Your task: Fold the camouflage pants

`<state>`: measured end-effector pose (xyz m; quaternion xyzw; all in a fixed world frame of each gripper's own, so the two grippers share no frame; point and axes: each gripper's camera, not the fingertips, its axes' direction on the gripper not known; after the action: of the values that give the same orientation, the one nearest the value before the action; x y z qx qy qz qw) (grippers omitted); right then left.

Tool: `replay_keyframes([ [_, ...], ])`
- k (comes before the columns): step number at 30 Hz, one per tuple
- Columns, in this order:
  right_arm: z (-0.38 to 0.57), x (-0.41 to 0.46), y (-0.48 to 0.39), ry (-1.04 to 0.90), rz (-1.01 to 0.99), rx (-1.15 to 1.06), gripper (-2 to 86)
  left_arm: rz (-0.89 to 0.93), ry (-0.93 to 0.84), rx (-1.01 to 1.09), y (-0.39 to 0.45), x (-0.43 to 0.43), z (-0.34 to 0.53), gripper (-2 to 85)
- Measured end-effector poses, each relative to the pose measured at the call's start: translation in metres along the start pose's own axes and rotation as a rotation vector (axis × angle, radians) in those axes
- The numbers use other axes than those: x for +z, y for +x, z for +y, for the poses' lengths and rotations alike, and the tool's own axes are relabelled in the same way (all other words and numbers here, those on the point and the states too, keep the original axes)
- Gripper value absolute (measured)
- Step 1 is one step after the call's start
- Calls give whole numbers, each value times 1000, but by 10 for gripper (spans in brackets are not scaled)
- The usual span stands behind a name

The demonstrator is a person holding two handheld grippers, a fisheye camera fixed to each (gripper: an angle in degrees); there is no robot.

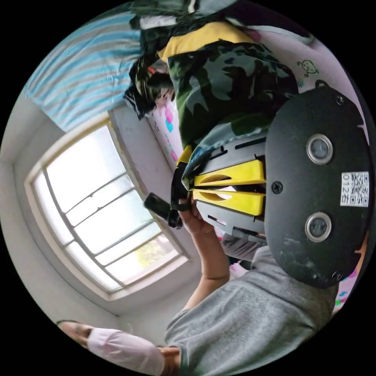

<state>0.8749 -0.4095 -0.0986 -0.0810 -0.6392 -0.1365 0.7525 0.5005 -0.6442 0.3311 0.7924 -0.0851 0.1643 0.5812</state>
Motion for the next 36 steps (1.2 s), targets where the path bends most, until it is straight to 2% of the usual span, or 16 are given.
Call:
replay_keyframes([
  [4, 3, 97, -61, -90, -100, -140, -9, 7, 153, -37, -12, -73, 80, 3],
  [5, 5, 115, -63, -119, -120, -142, -9, -42, 184, -83, -23, -89, 109, 3],
  [6, 13, 151, -62, -179, -135, -117, -8, -166, 192, -165, -35, -98, 138, 4],
  [9, 43, 234, -48, -351, -151, -13, -7, -391, 85, -334, -65, -93, 195, 7],
  [10, 56, 260, -41, -426, -142, 36, -8, -435, 92, -353, -67, -93, 205, 8],
  [12, 71, 277, -35, -446, -227, 64, -8, -543, 176, -365, -59, -102, 236, 16],
  [16, 87, 281, -25, -457, -225, 83, -8, -572, 202, -236, -37, -98, 248, 48],
  [20, 89, 256, -17, -433, -122, 68, -5, -532, 59, 47, 3, -51, 227, 98],
  [25, 82, 207, 1, -324, 252, 46, 50, -418, -90, 295, 34, -1, 217, 137],
  [28, 87, 208, 22, -341, 384, 86, 83, -400, -192, 395, 44, 22, 225, 146],
  [32, 105, 233, 47, -379, 304, 176, 92, -492, -283, 479, 51, 46, 246, 144],
  [36, 120, 278, 62, -457, 304, 187, 95, -537, -281, 502, 50, 62, 262, 133],
])
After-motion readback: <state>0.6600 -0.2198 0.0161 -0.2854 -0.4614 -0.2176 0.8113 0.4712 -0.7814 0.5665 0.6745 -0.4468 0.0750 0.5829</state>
